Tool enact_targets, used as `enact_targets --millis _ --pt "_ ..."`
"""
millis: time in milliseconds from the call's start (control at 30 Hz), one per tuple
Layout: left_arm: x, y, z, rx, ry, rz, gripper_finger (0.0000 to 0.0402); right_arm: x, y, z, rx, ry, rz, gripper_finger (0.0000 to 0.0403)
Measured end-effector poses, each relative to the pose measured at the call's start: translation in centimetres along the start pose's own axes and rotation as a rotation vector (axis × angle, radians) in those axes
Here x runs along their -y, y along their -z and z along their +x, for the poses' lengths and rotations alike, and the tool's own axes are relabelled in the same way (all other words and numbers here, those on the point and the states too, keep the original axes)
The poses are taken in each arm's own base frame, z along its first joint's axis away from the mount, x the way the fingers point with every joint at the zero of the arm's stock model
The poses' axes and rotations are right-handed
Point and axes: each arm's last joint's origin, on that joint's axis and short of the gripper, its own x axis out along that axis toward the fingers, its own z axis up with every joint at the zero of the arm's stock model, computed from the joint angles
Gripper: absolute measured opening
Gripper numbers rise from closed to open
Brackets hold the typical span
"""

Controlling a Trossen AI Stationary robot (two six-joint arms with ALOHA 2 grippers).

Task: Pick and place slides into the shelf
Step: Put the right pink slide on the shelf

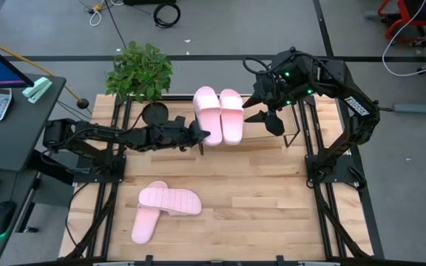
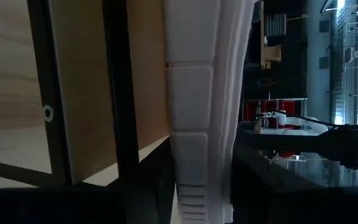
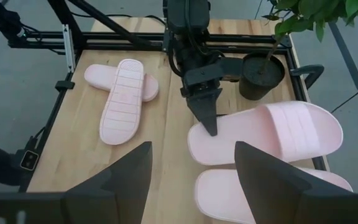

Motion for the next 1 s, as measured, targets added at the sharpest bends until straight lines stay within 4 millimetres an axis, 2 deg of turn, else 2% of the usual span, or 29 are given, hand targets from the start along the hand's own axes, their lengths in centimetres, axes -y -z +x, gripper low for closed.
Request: enact_targets --millis 767,1000 --pt "0.59 0.15 -0.03 -0.041 0.063 0.069 0.0134 0.00 0.00 0.00 0.000 0.000 0.000 0.0234" --pt "0.56 0.15 -0.03 -0.042 0.061 0.098 0.0149 -0.02 0.10 0.00 -0.010 -0.001 0.003 0.0234"
